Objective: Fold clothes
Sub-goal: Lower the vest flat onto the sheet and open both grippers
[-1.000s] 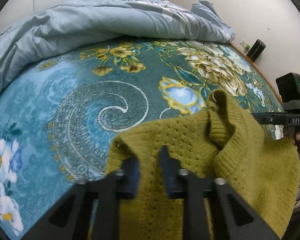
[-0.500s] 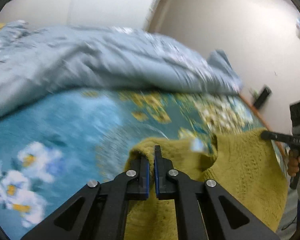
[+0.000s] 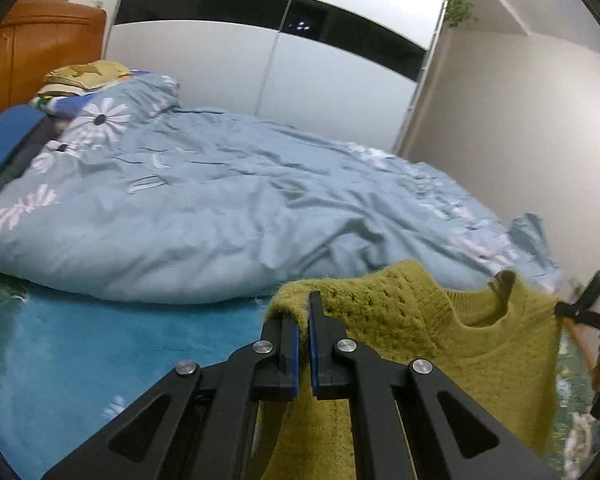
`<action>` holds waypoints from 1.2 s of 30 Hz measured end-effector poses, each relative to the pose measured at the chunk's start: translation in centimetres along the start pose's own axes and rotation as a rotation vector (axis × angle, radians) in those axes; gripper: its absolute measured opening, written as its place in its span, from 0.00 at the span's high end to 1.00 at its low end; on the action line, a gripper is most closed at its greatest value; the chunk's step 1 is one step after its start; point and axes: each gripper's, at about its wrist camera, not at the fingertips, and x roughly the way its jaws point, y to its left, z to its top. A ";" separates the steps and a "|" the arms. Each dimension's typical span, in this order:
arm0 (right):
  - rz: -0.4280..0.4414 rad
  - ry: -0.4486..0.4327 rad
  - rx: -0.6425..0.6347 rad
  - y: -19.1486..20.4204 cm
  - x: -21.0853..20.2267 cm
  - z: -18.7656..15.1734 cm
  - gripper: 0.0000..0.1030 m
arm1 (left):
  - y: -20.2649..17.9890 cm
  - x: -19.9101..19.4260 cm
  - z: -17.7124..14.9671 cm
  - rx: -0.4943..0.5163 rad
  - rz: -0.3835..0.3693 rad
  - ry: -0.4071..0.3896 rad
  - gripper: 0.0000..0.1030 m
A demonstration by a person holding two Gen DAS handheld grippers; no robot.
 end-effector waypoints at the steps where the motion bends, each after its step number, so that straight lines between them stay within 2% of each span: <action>1: -0.006 0.006 0.003 0.3 1.3 0.1 0.95 | 0.5 0.6 -0.1 -0.004 0.014 0.006 0.96; 6: -0.043 0.071 0.027 -0.1 6.9 -0.8 0.95 | 2.5 4.3 -2.0 -0.026 0.069 0.082 0.96; 10: -0.066 0.136 0.069 -1.5 10.2 -2.5 0.95 | 3.3 6.7 -3.9 -0.047 0.085 0.142 0.96; 14: -0.080 0.177 0.090 -2.6 12.1 -3.8 0.95 | 3.3 8.7 -5.1 -0.055 0.109 0.198 0.95; 19: -0.102 0.199 0.085 -2.8 13.1 -4.8 0.92 | 2.5 9.4 -6.2 -0.006 0.137 0.254 0.94; 20: -0.099 0.198 0.084 -2.8 13.1 -4.8 0.92 | 2.3 9.4 -6.4 0.005 0.143 0.269 0.89; 23: -0.097 0.173 0.090 -3.0 12.3 -4.8 0.90 | 2.0 9.1 -7.1 0.029 0.161 0.319 0.68; 24: -0.087 0.166 0.098 -3.0 11.9 -4.8 0.83 | 2.0 8.7 -7.4 0.039 0.166 0.331 0.67; 25: -0.077 0.158 0.106 -3.0 11.4 -4.8 0.71 | 1.9 8.3 -7.7 0.050 0.169 0.340 0.67; 27: -0.077 0.150 0.106 -3.0 10.3 -4.8 0.63 | 2.0 6.7 -8.3 0.056 0.173 0.344 0.67; 31: -0.074 0.133 0.099 -3.2 6.3 -6.0 0.61 | 2.8 2.3 -9.2 0.005 0.150 0.322 0.67; 36: -0.076 0.136 0.086 -3.6 -0.8 -11.1 0.61 | 3.1 -5.1 -13.0 -0.033 0.085 0.294 0.67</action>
